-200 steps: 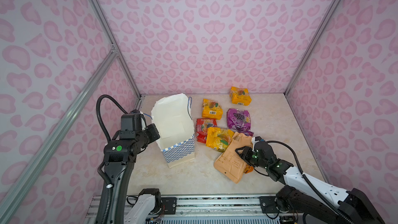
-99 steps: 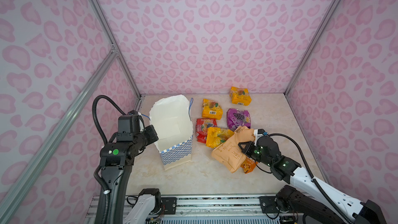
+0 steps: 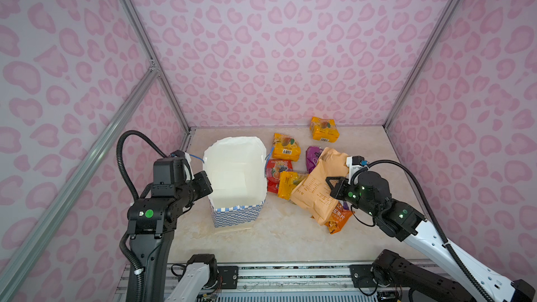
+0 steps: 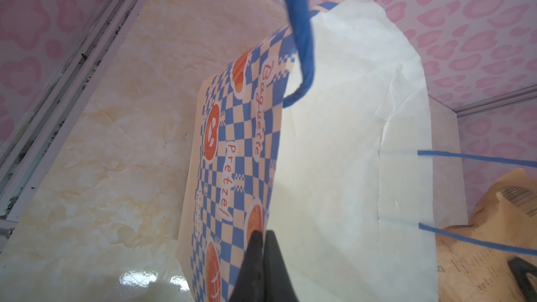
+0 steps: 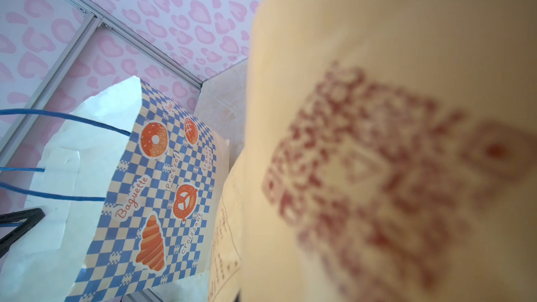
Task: Place the snacks into the paper bag
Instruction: 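Lift the tan pouch with the right gripper and carry it over the bag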
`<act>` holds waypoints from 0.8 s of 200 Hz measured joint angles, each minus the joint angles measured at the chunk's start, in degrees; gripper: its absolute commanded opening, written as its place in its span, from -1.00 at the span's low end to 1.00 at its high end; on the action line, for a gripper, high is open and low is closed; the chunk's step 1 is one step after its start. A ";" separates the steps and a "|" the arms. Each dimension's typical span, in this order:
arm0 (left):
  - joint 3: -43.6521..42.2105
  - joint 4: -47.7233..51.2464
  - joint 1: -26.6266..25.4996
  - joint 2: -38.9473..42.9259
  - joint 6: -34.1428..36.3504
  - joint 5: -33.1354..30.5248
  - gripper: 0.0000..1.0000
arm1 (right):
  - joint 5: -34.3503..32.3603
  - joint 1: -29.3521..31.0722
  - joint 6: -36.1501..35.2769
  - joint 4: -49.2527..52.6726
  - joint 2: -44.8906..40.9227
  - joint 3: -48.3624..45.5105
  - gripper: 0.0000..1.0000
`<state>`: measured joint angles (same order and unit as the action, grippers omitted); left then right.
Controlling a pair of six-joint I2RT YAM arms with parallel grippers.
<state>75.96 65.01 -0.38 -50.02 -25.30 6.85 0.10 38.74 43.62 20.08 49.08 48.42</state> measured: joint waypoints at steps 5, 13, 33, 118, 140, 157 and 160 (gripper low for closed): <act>0.00 0.13 0.00 0.07 0.02 0.17 -0.94 | -0.42 0.00 -0.87 0.72 0.28 1.25 -1.00; 0.02 0.35 0.00 0.20 0.04 0.24 -0.94 | -1.11 0.00 -2.29 1.73 0.81 3.58 -1.00; 0.02 1.09 0.00 0.33 0.09 0.37 -0.94 | -2.32 0.11 -6.05 3.56 2.60 10.23 -1.00; -1.49 0.63 -0.07 0.66 -1.66 3.17 -0.94 | -1.16 5.53 -15.98 2.47 17.53 37.77 -1.00; -1.62 -0.42 -0.22 -0.04 -2.64 4.20 -0.93 | -0.33 9.31 -18.14 1.11 24.20 46.07 -1.00; -1.70 -1.42 -0.44 -0.37 -3.17 4.57 -0.94 | -0.02 12.22 -20.00 0.85 29.90 52.94 -1.00; -1.70 -1.62 -0.44 -0.37 -3.19 4.68 -0.94 | 0.00 12.61 -20.31 1.07 30.82 54.05 -1.00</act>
<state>74.26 63.40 -0.82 -50.39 -28.49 11.53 0.10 51.35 23.31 21.15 79.90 102.48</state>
